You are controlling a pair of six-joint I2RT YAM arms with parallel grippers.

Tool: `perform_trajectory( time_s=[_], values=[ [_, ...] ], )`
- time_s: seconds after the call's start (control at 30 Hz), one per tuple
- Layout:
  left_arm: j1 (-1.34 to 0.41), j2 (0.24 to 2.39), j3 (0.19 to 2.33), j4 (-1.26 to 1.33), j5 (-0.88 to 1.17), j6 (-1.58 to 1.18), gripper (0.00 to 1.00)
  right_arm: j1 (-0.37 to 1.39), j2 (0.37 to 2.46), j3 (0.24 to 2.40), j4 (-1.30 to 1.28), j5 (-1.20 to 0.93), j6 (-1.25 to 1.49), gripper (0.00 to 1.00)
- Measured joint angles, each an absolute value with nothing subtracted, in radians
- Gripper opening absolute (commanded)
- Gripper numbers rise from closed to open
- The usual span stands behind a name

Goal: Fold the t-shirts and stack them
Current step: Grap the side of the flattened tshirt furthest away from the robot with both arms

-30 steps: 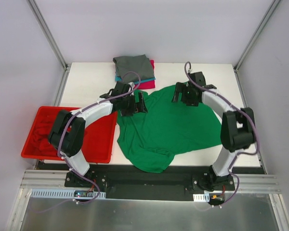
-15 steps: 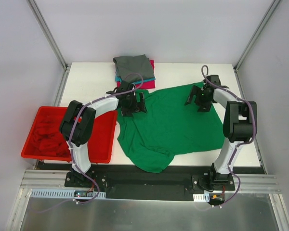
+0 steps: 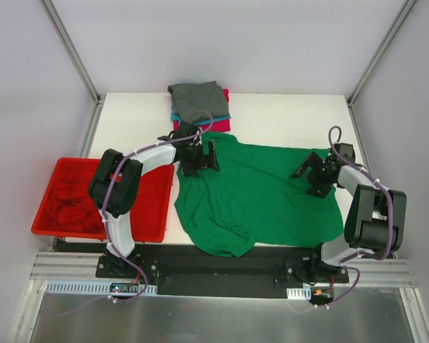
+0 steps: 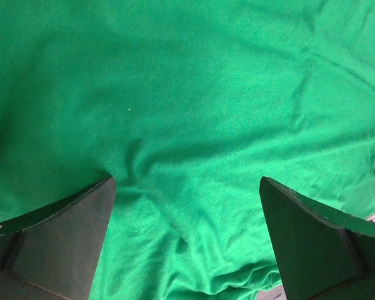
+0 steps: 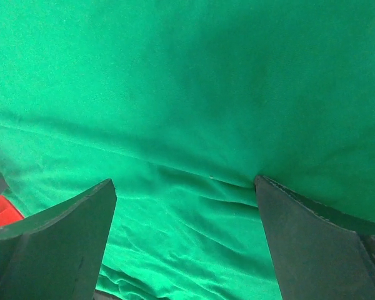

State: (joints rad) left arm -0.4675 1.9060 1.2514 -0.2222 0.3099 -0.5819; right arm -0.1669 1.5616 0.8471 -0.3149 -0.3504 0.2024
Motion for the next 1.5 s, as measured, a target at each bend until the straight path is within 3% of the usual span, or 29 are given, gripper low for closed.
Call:
perform_trajectory(
  time_s=[0.47,0.6,0.73,0.97,1.1,1.4,1.5],
  values=[
    [-0.477,1.655,1.023,-0.313,0.338,-0.583,0.99,-0.166,1.401,0.716,-0.314,-0.374,0.205,0.96],
    [-0.477,1.658,1.153,-0.381,0.320,-0.556,0.99,-0.166,1.365,0.776,-0.381,-0.347,0.185,0.96],
    [-0.477,1.742,1.431,-0.409,0.227,-0.524,0.99,-0.165,1.389,0.947,-0.420,-0.268,0.144,0.96],
    [-0.440,2.021,1.827,-0.486,0.022,-0.509,0.78,-0.165,1.567,1.182,-0.427,-0.143,0.024,0.96],
    [-0.371,2.136,1.879,-0.535,0.001,-0.512,0.68,-0.168,1.721,1.309,-0.472,-0.089,-0.041,0.96],
    [-0.320,2.325,1.996,-0.604,0.058,-0.514,0.60,-0.193,1.934,1.481,-0.517,-0.036,-0.118,0.96],
    [-0.328,2.372,2.050,-0.603,0.090,-0.517,0.49,-0.200,1.979,1.510,-0.532,-0.034,-0.135,0.96]
  ],
)
